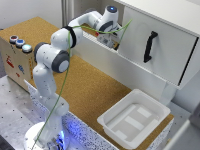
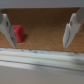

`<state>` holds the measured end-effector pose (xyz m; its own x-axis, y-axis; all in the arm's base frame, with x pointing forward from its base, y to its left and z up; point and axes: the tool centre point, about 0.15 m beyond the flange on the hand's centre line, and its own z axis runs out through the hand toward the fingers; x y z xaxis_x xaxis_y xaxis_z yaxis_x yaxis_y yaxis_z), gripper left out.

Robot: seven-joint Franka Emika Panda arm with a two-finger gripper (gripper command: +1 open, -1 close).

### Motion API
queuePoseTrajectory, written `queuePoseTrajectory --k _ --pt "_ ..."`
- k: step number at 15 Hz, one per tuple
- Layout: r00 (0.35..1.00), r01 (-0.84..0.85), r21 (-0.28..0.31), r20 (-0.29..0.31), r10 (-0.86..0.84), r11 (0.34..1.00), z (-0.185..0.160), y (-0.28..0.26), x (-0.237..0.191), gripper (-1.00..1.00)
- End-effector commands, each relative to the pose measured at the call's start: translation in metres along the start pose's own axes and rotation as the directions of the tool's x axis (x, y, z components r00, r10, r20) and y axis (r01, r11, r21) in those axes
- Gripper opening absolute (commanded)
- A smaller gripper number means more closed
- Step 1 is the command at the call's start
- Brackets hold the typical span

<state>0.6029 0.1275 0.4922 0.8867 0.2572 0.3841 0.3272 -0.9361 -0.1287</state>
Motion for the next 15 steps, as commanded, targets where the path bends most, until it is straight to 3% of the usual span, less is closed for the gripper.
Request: queuePoseTrajectory --k 1,10,11,15 --pt "0.993 0.064 -0.052 0.101 -0.058 0.997 0.042 -0.057 0.069 1.0" --pt "0.992 0.069 -0.049 0.109 -0.064 0.996 0.072 -0.066 0.093 1.0" --pt "0.992 0.064 -0.049 0.11 -0.058 0.997 0.076 -0.066 0.095 -1.0" --pt "0.991 0.085 -0.05 0.105 -0.08 0.995 0.073 -0.071 0.093 -1.0"
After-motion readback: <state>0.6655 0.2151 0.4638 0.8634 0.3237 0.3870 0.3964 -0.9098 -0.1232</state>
